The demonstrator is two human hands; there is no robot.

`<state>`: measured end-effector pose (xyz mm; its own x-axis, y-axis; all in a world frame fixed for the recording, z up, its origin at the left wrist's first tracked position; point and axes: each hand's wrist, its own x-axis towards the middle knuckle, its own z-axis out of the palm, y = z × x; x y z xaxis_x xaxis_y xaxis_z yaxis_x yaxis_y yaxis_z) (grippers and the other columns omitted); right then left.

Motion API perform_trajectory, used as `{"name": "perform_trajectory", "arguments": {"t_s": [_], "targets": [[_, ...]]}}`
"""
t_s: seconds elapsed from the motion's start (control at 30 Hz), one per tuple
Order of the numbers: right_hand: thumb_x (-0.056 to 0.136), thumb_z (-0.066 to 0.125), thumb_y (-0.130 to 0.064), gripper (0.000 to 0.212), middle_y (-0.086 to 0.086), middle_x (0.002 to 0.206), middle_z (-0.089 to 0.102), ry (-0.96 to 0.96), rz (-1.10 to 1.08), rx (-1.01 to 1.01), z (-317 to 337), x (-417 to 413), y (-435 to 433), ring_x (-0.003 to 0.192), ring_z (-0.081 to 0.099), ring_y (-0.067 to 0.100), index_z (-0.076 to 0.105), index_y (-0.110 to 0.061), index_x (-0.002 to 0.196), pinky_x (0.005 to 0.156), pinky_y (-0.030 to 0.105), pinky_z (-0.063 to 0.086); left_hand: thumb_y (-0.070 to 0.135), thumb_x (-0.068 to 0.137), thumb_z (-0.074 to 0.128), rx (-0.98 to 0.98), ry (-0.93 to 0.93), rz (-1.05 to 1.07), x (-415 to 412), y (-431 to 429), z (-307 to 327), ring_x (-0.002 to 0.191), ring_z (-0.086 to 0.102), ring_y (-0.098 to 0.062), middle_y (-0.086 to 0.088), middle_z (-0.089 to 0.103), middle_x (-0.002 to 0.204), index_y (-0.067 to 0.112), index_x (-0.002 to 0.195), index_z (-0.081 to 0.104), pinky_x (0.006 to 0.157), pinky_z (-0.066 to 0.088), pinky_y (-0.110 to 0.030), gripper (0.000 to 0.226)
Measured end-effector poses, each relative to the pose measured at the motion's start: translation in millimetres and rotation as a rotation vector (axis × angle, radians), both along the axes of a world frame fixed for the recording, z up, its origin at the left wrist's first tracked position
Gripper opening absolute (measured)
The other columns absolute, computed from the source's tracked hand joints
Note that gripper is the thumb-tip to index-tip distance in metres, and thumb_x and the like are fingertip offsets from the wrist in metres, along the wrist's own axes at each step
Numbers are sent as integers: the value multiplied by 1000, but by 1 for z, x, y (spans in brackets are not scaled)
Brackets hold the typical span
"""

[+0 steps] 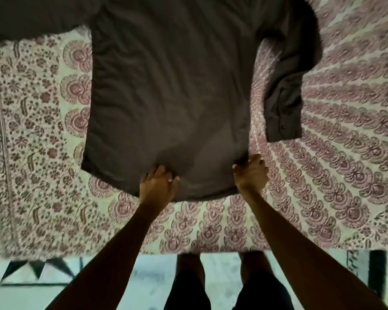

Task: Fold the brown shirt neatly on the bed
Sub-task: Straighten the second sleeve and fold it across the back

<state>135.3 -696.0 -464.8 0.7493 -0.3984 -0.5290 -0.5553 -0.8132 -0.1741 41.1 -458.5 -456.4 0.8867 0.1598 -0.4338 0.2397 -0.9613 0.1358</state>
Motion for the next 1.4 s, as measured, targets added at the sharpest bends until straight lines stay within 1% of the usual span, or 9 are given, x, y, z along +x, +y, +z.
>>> {"name": "perform_trajectory", "arguments": {"t_s": [0.13,0.27,0.43,0.5,0.67,0.9,1.03,1.2,1.4], "targets": [[84,62,-25,32,19,106,64,-190,-89,222,-5,63,-6,97,61,37,56,-7,109,78,41,50,51,97,34,-155,220,-129,34,-6,-2,87,67,-24,-3,68,98,20,92,67,74,52,-33,45],[87,51,-42,45,18,105,66,-172,-94,320,-6,140,-15,98,63,35,59,-6,112,83,41,53,84,73,2,-104,429,-235,92,-13,-16,93,67,-29,-10,71,92,17,59,50,81,53,-36,84],[91,60,-30,32,16,104,68,-184,-55,460,-8,230,-13,100,64,32,66,-3,106,86,41,53,42,94,47,-196,-7,-158,232,-50,-1,109,61,-30,-5,64,116,25,110,63,87,49,-38,28],[90,62,-35,32,16,105,70,-150,-45,472,-14,255,-8,101,65,31,70,-6,103,86,34,53,39,84,59,-174,-150,-191,283,-53,-7,124,50,-28,-2,51,136,27,131,51,96,44,-42,50],[83,64,-47,42,14,116,66,-57,-73,279,-24,293,-6,112,61,34,71,-13,107,88,32,50,52,72,71,-53,59,-269,345,-48,-28,148,11,-25,6,7,160,37,151,11,112,27,-56,100],[80,67,-49,45,17,113,68,-89,-117,203,-22,309,-13,109,62,37,70,-12,104,88,38,51,54,70,72,-61,128,-211,360,-55,-29,140,22,-26,6,17,152,38,142,28,106,34,-55,85],[79,65,-59,50,16,106,71,-185,-268,288,-17,344,-19,106,63,36,73,-11,92,87,36,50,41,83,60,-107,-173,-146,404,-58,-26,120,47,-27,0,46,130,27,125,53,96,38,-43,45],[85,62,-55,56,18,118,66,-184,-456,253,-17,374,-31,111,62,36,68,-5,110,87,39,49,39,87,56,-102,-30,-281,460,-70,-31,136,30,-26,4,29,151,35,143,35,105,37,-51,60],[91,55,-47,53,19,119,61,-422,50,66,-18,352,-56,110,54,39,57,-2,118,88,46,47,28,81,62,10,32,-253,480,-88,-22,127,38,-29,-2,36,140,29,132,45,101,38,-47,54]]}}
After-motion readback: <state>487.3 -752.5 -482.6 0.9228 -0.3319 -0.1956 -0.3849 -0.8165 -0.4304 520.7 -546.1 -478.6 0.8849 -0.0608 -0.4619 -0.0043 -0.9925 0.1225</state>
